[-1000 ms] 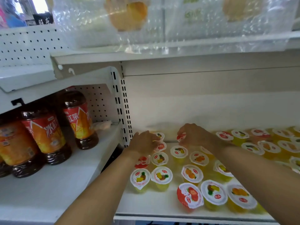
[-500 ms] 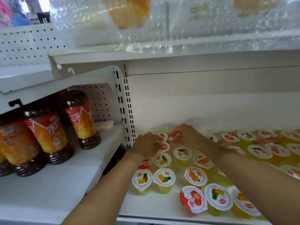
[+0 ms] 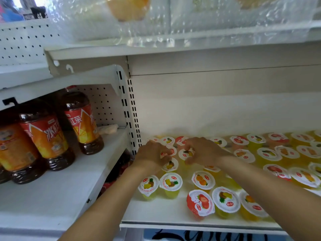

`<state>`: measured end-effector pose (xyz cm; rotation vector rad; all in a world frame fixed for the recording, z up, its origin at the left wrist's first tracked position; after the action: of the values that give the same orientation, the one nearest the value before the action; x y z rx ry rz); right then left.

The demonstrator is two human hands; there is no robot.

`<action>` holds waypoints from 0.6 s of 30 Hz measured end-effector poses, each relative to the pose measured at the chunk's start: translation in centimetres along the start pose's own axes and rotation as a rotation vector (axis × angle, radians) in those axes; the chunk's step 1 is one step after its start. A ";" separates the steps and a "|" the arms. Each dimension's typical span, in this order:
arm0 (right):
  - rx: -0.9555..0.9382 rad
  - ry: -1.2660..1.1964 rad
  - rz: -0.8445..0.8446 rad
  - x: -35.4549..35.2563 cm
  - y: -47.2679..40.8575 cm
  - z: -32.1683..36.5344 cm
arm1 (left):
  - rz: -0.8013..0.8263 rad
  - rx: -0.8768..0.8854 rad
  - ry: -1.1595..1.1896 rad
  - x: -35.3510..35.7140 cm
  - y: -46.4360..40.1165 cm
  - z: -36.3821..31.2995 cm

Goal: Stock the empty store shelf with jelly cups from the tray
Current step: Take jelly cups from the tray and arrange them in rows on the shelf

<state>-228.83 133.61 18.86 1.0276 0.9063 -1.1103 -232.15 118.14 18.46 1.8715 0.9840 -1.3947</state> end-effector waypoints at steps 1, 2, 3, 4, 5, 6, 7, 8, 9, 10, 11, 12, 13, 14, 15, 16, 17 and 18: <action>0.013 -0.002 -0.033 -0.1 -0.2 0.0 | 0.008 -0.005 0.000 0.1 0.0 0.1; 0.026 -0.005 -0.063 -0.2 -0.3 0.0 | 0.012 -0.011 0.006 0.2 0.0 0.2; 0.040 -0.004 -0.087 -0.3 -0.4 0.1 | 0.015 -0.017 0.014 0.2 -0.1 0.2; 0.049 0.006 -0.106 -0.3 -0.6 0.2 | 0.018 -0.021 0.023 0.2 -0.1 0.2; 0.057 0.025 -0.116 -0.3 -0.7 0.3 | 0.022 -0.028 0.031 0.2 0.0 0.2; 0.061 0.049 -0.121 -0.3 -0.6 0.4 | 0.025 -0.032 0.038 0.2 0.0 0.1; 0.064 0.073 -0.118 -0.3 -0.5 0.4 | 0.028 -0.032 0.041 0.2 0.1 0.0; 0.063 0.092 -0.111 -0.4 -0.2 0.6 | 0.032 -0.034 0.044 0.2 0.3 -0.1; 0.057 0.102 -0.099 -0.7 0.1 0.6 | 0.036 -0.032 0.050 0.1 0.5 -0.2; 0.051 0.103 -0.085 -0.8 0.5 0.5 | 0.038 -0.027 0.065 0.2 0.8 -0.4; 0.039 0.100 -0.077 -1.2 1.0 0.5 | 0.024 -0.017 0.088 0.0 1.2 -0.7; 0.024 0.087 -0.068 -1.7 1.5 0.4 | 0.005 -0.002 0.118 -0.2 1.7 -1.0; 0.006 0.055 -0.039 -2.1 2.2 0.3 | -0.012 0.019 0.144 -0.4 2.3 -1.3; -0.016 0.012 0.012 -2.4 3.1 0.2 | -0.027 0.042 0.160 -0.5 2.8 -1.7; -0.036 -0.035 0.084 -2.5 4.0 0.3 | -0.036 0.065 0.165 -0.5 3.4 -2.0; -0.050 -0.078 0.164 -2.4 4.9 0.4 | -0.040 0.086 0.165 -0.3 3.8 -2.2; -0.055 -0.105 0.238 -2.2 5.9 0.6 | -0.042 0.107 0.157 -0.2 4.2 -2.5; -0.044 -0.106 0.293 -1.9 6.7 0.8 | -0.044 0.122 0.149 0.0 4.5 -2.6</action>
<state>-222.66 134.18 22.15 1.0184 0.6683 -0.8858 -227.09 117.79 19.31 2.0802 1.0384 -1.3845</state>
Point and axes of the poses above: each hand's wrist, its own y-axis away from the middle knuckle, its own x-axis out of the palm, z = x × y, the point moved 8 cm from there along -y, towards the middle knuckle, and after that the axes turned 11 degrees about z, right-handed, at the moved point
